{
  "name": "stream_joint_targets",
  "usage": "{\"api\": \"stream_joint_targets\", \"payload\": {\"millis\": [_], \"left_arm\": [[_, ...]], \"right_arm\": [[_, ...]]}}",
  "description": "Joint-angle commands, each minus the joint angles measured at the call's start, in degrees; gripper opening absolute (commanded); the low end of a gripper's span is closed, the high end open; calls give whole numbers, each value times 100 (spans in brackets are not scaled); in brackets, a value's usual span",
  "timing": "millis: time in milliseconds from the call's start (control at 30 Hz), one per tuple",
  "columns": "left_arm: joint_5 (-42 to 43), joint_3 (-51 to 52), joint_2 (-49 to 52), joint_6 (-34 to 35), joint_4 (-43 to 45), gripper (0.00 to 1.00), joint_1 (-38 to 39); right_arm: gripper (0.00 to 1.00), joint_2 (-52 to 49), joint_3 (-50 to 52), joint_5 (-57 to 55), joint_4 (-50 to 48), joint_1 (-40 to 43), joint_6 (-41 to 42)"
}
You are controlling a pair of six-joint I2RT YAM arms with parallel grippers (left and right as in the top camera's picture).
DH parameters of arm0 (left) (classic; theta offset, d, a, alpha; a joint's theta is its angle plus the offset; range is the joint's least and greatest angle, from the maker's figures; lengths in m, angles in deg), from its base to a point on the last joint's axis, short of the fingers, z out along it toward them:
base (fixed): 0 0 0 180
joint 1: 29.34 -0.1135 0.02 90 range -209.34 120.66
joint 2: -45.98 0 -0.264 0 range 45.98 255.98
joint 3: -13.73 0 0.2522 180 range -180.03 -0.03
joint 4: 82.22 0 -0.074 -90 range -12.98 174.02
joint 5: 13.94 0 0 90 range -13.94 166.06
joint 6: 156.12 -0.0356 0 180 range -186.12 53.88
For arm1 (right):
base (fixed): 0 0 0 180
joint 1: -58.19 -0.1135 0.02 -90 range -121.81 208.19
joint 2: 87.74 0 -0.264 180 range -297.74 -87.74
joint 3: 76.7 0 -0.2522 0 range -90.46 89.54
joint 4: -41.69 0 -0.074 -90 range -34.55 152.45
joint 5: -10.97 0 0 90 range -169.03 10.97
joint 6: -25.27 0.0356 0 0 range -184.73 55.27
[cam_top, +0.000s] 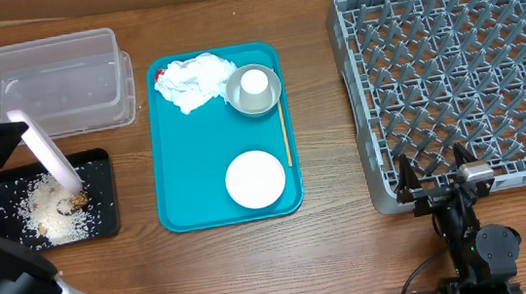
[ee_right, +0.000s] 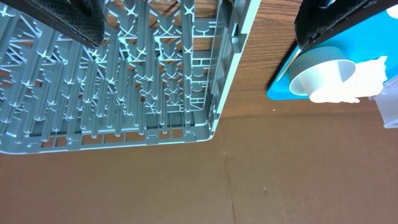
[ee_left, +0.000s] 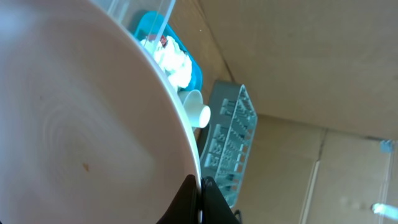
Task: Sort waste into correct bins and load items into the dishwasher
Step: 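Tilt the pink plate to dump the rice onto the black tray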
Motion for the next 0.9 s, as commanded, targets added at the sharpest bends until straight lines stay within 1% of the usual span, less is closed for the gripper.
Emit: {"api": "stream_joint_targets", "payload": {"millis": [0, 33, 67, 100, 133, 200, 233, 333, 433, 533, 633, 667, 700, 733, 767, 800, 833, 867], "left_arm": [[-162, 55, -149, 203, 83, 4, 92], [4, 55, -146, -9, -101, 4, 96], [343, 55, -155, -503, -118, 4, 96], [605, 55, -155, -817, -118, 4, 94], [675, 55, -153, -820, -118, 4, 85], [623, 55, -153, -501, -118, 4, 85], [597, 55, -153, -448, -118, 5, 85], [597, 55, -151, -879, -116, 4, 61], [699, 85, -131, -754, -118, 4, 52], [466, 87, -118, -525, -118, 4, 46], [654, 90, -122, -684, -118, 4, 15], [496, 90, -118, -577, -114, 4, 15], [223, 90, -98, -140, -90, 4, 15], [195, 90, -92, 37, -94, 4, 15], [334, 90, -92, -168, -111, 4, 13], [516, 90, -94, -581, -118, 4, 9], [437, 90, -94, -798, -118, 4, 2], [162, 92, -83, -481, -118, 4, 4]], "right_arm": [[100, 57, 59, -48, -24, 15, -39], [100, 57, 59, -48, -24, 15, -39], [100, 57, 59, -48, -24, 15, -39], [100, 57, 59, -48, -24, 15, -39], [100, 57, 59, -48, -24, 15, -39], [100, 57, 59, -48, -24, 15, -39], [100, 57, 59, -48, -24, 15, -39], [100, 57, 59, -48, -26, 15, -39], [100, 57, 59, -48, -26, 15, -39], [100, 57, 59, -48, -26, 15, -39], [100, 57, 59, -48, -24, 15, -39], [100, 57, 59, -48, -26, 15, -39], [100, 57, 59, -48, -24, 15, -39], [100, 57, 59, -48, -26, 15, -39], [100, 57, 59, -48, -24, 15, -39], [100, 57, 59, -48, -24, 15, -39], [100, 57, 59, -48, -24, 15, -39], [100, 57, 59, -48, -26, 15, -39]]}}
